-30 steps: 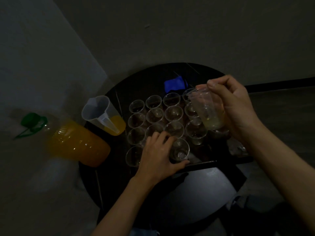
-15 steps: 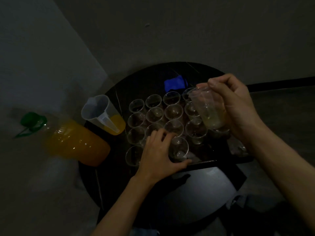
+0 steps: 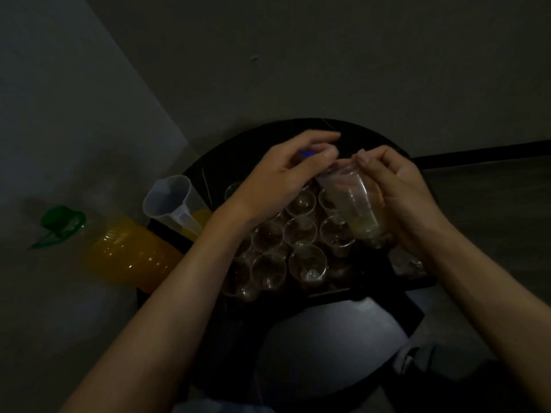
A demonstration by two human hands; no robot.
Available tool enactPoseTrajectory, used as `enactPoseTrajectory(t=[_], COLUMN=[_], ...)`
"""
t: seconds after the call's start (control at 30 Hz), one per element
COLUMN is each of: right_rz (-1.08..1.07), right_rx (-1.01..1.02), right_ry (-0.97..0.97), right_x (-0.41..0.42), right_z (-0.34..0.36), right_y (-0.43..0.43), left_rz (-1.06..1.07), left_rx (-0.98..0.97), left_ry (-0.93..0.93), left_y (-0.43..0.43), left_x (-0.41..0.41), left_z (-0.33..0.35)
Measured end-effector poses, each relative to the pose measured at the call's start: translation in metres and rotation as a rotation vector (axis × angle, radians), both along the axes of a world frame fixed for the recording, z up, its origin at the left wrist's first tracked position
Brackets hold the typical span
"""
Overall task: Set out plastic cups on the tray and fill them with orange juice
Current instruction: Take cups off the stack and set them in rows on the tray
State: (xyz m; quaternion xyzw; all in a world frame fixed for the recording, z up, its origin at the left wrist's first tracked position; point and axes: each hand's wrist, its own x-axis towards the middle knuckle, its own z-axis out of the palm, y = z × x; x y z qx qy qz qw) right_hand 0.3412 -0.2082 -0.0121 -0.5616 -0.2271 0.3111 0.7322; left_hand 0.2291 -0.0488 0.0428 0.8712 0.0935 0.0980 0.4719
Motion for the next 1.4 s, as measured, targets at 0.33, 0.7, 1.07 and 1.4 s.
enactPoseTrajectory(t=[0.33,0.7,1.07,1.4], right_rz=[0.027,0.103,0.045,-0.157], right_rx=[-0.031,-0.034,-0.017,0.013], right_ry=[-0.06,-0.089,-0.017,0.071], right_x=[0.018,0.026,0.028,0.045], right_z=[-0.003,-0.008,-0.006,-0.01], right_y=[-0.018,-0.025,-0.03,-0.05], left_rz=[-0.088,-0.155,-0.009,0.178], left_rx=[0.046,0.08,0.019,0.219], left_ry=[0.202,0.287,0.157,0.051], left_y=[-0.007,-0.011,0.001,-0.007], left_x=[0.032,0.039,0.044,-0.001], left_z=[0.011,0.017,0.022,-0.014])
